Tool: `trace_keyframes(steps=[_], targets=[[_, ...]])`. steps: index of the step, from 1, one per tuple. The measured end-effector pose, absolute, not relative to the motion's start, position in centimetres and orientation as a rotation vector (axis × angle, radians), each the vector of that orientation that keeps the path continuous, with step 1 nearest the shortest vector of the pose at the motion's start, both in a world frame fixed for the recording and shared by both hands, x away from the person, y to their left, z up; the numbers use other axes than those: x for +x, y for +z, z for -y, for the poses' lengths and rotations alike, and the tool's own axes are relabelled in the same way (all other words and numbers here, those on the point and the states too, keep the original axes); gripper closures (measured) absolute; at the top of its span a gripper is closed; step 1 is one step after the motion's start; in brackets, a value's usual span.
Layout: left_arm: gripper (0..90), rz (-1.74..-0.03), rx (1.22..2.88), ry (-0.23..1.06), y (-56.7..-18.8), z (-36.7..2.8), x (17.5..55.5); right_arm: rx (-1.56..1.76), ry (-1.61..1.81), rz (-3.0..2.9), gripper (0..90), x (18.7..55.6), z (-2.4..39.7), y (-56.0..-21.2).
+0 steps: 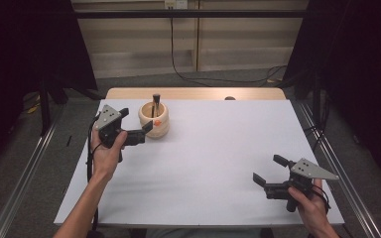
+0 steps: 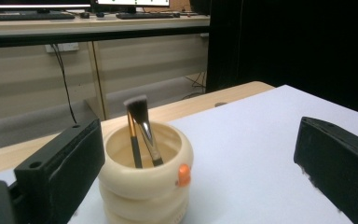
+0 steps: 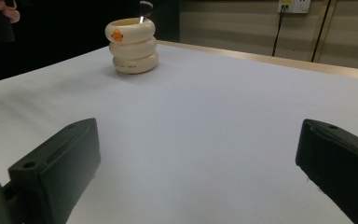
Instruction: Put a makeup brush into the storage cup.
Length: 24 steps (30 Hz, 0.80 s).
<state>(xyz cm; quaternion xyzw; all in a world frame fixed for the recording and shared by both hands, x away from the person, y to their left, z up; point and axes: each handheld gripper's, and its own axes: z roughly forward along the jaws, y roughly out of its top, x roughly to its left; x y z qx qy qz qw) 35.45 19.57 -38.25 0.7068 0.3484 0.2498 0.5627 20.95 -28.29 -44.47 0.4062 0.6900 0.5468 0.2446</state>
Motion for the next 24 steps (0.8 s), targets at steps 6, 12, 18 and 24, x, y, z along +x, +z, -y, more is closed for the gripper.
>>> trace_keyframes(steps=[6, 12, 18, 24], targets=[[2.5, -0.795, 1.683, 0.558, -38.6, -19.6, 33.6, 1.107, 1.495, -1.884, 0.0, 20.9, 28.2, -44.4], [2.3, -0.789, 1.685, 0.582, -38.8, -20.0, 31.8, 1.105, 1.49, -1.889, 0.0, 21.0, 28.2, -44.5], [1.8, -0.814, 1.697, 0.567, -40.6, -20.8, 30.5, 1.103, 1.492, -1.893, 0.0, 21.0, 28.2, -44.5], [1.8, -0.852, 1.692, 0.574, -41.9, -22.0, 29.0, 1.106, 1.489, -1.89, 0.0, 21.0, 28.2, -44.5]])
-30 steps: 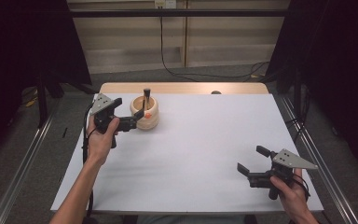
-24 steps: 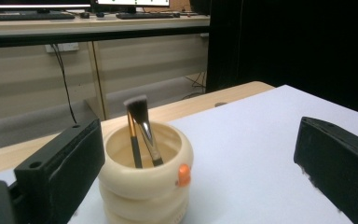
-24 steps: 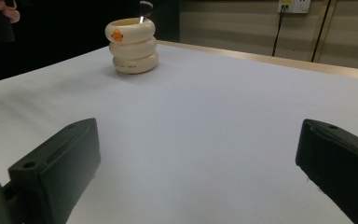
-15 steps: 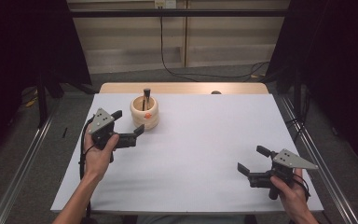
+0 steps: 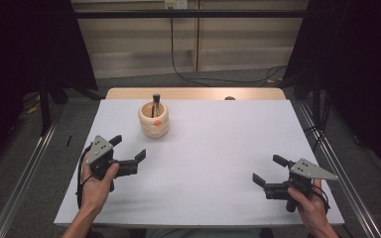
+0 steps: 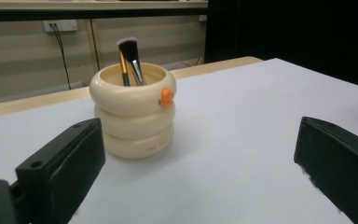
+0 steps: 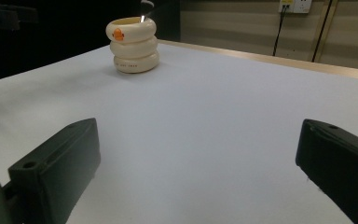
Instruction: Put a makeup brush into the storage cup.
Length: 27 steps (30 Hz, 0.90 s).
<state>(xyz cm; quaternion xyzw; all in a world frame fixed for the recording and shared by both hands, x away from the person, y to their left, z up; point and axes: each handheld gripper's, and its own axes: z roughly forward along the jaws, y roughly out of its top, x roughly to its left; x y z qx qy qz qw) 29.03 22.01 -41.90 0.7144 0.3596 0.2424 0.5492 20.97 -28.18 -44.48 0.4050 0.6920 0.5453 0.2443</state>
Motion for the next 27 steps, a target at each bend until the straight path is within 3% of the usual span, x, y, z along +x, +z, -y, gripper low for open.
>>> trace_keyframes(steps=[13, 27], targets=[[1.5, -0.901, 1.707, 0.619, -43.1, -23.7, 25.5, 1.109, 1.482, -1.889, 0.0, 20.9, 28.2, -44.5], [1.8, -0.943, 1.644, 0.58, -43.8, -25.0, 23.4, 1.077, 1.477, -1.904, 0.0, 20.6, 28.3, -44.4]])
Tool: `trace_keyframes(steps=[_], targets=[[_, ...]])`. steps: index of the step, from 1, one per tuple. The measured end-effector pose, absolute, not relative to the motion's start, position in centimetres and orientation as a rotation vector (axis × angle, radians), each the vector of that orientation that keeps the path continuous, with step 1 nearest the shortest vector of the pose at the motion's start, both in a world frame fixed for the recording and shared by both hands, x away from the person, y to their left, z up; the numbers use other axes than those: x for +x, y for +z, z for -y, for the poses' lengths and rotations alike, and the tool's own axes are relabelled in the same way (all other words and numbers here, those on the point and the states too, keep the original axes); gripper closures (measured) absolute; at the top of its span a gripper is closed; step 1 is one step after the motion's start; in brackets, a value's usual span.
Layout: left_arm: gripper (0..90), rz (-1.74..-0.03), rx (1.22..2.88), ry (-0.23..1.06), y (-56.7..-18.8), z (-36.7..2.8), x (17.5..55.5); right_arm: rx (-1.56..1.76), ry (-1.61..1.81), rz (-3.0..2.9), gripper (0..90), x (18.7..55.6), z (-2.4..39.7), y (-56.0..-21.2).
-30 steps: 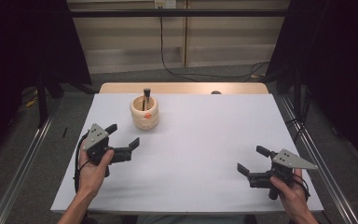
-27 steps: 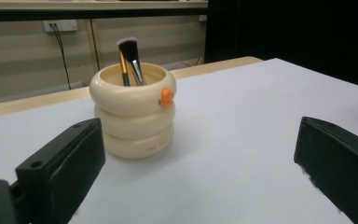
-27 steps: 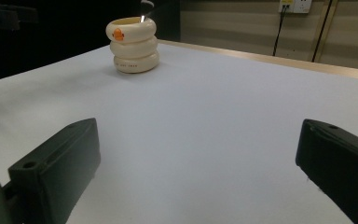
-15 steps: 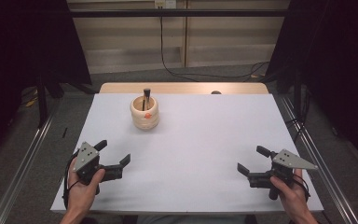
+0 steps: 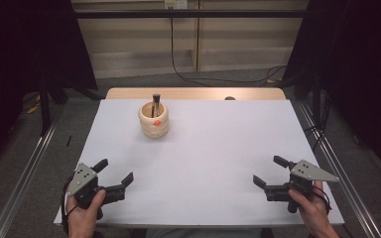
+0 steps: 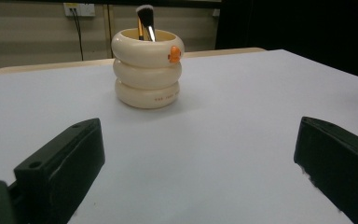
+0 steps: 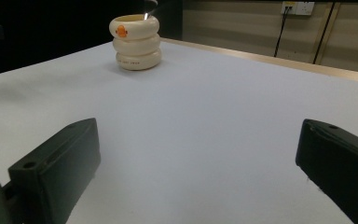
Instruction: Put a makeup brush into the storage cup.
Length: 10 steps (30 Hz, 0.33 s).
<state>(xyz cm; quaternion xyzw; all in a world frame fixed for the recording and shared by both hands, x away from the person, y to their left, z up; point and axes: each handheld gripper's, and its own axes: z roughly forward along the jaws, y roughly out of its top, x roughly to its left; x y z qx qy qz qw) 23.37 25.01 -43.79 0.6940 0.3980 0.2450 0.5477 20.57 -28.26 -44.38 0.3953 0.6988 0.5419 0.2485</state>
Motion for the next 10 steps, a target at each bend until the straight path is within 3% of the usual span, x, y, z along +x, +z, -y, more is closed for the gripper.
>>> trace_keyframes(steps=[10], targets=[[2.4, -0.943, 1.629, 0.564, -43.56, -25.23, 23.44, 1.084, 1.469, -1.902, 0.0, 20.52, 28.37, -44.45]])
